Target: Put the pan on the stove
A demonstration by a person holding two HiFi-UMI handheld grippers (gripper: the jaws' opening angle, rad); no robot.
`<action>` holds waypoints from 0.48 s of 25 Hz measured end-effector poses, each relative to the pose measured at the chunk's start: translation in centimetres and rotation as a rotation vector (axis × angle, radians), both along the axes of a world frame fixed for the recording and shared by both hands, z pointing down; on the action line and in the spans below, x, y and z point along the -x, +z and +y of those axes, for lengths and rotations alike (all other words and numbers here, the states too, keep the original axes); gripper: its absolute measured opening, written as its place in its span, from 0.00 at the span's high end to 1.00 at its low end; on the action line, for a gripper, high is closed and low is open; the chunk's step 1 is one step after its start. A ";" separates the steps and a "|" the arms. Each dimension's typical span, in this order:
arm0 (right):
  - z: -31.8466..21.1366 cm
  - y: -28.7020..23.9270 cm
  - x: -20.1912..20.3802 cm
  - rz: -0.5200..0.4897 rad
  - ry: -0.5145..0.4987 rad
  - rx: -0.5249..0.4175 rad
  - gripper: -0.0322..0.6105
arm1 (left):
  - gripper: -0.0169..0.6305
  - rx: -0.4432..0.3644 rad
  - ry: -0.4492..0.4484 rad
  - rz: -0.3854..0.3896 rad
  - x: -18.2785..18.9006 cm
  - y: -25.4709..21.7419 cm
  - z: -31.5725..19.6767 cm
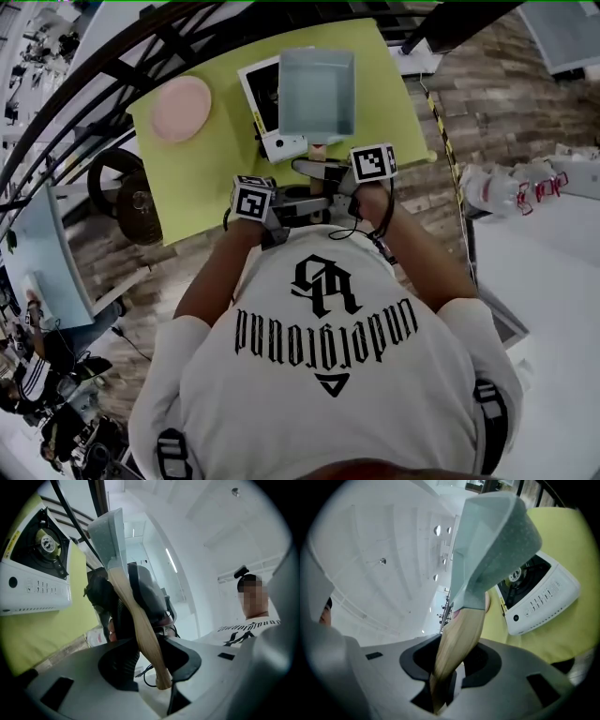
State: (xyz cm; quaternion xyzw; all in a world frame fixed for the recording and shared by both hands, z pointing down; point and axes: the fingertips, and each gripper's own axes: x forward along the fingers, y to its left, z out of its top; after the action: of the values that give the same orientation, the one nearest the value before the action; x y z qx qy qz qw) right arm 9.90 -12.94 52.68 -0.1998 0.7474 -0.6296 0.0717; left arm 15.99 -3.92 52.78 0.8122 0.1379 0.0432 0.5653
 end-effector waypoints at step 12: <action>-8.5 0.5 1.1 0.036 -0.073 -0.013 0.75 | 0.75 0.000 -0.046 0.004 0.4 -0.2 -8.8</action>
State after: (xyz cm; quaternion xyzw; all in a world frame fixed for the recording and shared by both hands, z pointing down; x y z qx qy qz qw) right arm 8.76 -21.41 53.17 -0.1831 0.7594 -0.6233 0.0366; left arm 15.58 -12.70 52.56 0.8151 0.1203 0.0283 0.5659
